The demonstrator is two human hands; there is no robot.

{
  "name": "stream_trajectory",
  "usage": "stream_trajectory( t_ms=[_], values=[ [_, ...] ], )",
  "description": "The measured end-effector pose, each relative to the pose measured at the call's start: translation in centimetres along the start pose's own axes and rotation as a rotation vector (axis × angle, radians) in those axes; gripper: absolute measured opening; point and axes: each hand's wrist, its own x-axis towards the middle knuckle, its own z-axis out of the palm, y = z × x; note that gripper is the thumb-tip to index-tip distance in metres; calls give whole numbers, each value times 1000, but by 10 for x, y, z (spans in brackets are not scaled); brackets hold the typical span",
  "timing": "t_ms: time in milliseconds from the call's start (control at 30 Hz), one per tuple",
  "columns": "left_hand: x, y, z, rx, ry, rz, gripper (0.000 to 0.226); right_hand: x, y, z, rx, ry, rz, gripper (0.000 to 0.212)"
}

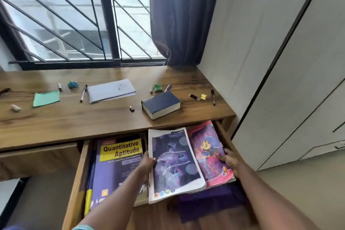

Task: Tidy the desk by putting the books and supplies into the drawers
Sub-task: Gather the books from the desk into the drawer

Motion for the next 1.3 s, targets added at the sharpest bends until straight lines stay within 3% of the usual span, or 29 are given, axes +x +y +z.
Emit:
stream_trajectory(
  t_ms=[167, 300, 400, 567, 733, 833, 1000, 1167, 1300],
  values=[
    [29, -23, 31, 6, 33, -42, 51, 32, -3, 18, -432, 195, 19, 40],
    [20, -6, 65, 46, 113, -41, 49, 35, -1, 30, -504, 256, -18, 28],
    [25, 10, 86, 88, 192, -14, 44, 38, -3, 40, -592, 316, -91, 32],
    [44, 29, 115, 160, 322, -40, 31, 47, -16, 32, -725, 244, -301, 37],
    [48, 43, 149, 438, 380, -109, 40, 68, -21, 29, -852, 3, -572, 41],
    [56, 45, 167, 462, 409, -174, 43, 74, -14, 27, -966, -163, -555, 51],
    [64, 52, 184, 390, 480, -320, 41, 86, 2, 22, -1083, -269, -493, 53],
    [60, 56, 204, 394, 459, -352, 45, 85, -2, 21, -1090, -258, -459, 55],
    [55, 57, 202, 280, 503, -325, 56, 78, -9, 25, -1162, -141, -461, 54]
  ],
)
